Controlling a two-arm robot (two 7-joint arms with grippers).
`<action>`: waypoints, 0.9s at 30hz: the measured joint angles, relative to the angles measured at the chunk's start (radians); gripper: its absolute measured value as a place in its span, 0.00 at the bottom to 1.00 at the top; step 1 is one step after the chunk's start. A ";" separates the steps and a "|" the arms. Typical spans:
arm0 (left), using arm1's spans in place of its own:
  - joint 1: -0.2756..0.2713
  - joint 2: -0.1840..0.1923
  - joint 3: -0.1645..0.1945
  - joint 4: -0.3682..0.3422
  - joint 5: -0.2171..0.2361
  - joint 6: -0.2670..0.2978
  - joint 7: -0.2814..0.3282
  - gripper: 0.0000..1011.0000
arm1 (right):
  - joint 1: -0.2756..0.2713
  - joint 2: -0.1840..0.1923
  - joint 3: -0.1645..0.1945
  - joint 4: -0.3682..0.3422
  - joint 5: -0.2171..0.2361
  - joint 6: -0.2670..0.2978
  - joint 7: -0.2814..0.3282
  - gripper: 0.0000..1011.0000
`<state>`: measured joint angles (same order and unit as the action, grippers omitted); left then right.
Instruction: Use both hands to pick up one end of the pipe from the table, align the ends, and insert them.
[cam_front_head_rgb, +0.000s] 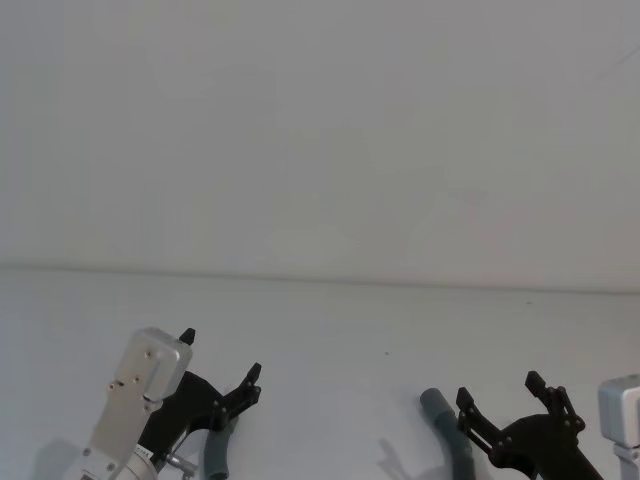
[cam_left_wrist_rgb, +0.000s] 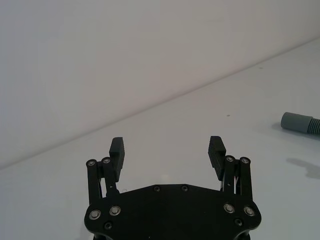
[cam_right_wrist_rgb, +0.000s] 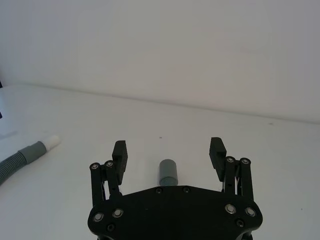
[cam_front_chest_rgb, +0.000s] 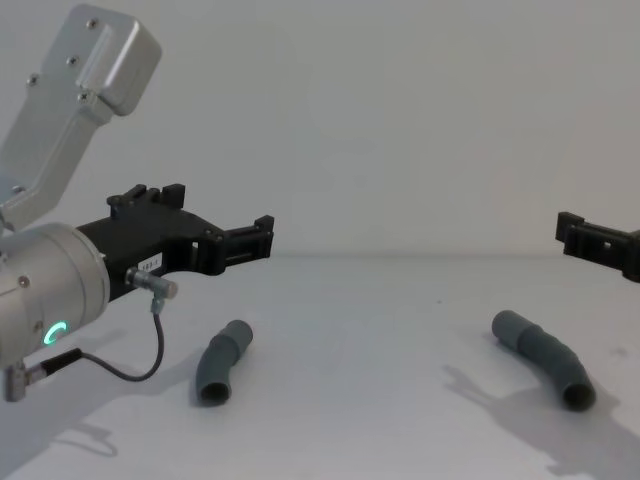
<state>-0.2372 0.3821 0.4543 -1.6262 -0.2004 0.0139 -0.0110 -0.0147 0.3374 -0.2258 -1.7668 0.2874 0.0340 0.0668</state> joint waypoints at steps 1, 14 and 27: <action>0.000 0.000 0.000 0.000 0.000 0.000 0.000 0.99 | 0.000 0.000 0.000 0.000 0.000 0.000 0.000 0.99; 0.000 0.000 0.000 0.000 0.000 0.000 0.000 0.99 | 0.000 0.000 0.000 0.000 0.000 0.000 0.000 0.99; 0.000 0.000 0.000 0.000 0.000 0.000 0.000 0.99 | 0.000 0.000 0.000 0.000 0.000 0.000 0.000 0.99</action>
<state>-0.2371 0.3821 0.4543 -1.6262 -0.2004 0.0139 -0.0109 -0.0146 0.3375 -0.2258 -1.7667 0.2874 0.0340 0.0668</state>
